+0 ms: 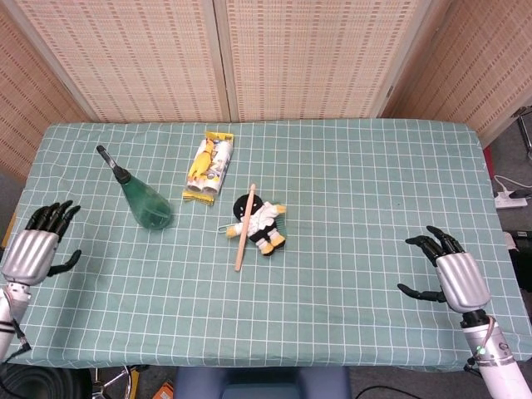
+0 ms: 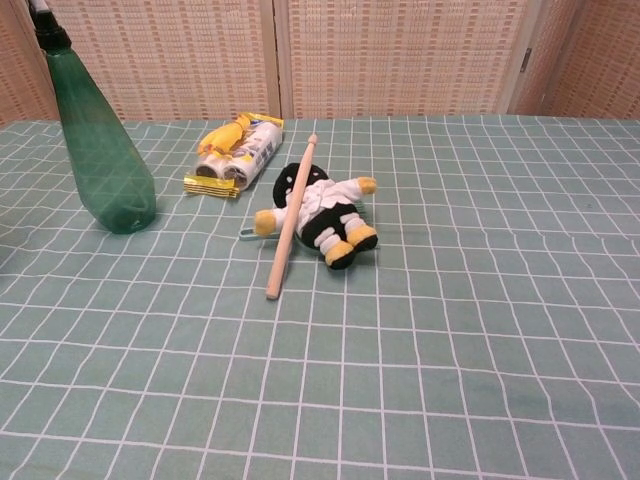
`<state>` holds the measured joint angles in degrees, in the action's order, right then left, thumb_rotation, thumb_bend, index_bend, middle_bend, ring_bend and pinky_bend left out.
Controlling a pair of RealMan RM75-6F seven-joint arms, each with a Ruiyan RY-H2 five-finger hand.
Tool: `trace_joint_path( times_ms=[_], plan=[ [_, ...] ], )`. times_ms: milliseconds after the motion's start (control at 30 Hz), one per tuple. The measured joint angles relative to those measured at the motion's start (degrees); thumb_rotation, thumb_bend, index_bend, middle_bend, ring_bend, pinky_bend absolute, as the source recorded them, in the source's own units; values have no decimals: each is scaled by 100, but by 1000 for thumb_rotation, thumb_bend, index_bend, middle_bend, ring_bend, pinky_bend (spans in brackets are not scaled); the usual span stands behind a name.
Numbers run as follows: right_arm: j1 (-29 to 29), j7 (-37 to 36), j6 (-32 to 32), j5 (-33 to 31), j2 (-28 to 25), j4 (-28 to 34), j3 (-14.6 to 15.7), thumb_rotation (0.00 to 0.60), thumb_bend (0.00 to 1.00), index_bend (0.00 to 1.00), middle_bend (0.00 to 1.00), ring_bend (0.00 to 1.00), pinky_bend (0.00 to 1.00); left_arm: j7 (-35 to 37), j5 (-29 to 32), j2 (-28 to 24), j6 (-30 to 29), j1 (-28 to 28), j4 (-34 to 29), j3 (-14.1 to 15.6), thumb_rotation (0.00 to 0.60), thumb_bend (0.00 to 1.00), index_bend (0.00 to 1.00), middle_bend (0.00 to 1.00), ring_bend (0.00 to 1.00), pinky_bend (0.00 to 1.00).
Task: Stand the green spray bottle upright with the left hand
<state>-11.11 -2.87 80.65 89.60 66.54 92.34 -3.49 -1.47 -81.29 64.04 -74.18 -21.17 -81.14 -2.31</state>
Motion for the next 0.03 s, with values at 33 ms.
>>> trace_joint_path(
  times_ms=[33],
  plan=[
    [-2, -22, -2, 7, -9, 1, 4, 600, 0, 282, 287, 114, 210, -426, 36, -111, -103, 104, -381, 23, 600, 315, 0, 0, 0, 61]
  ],
)
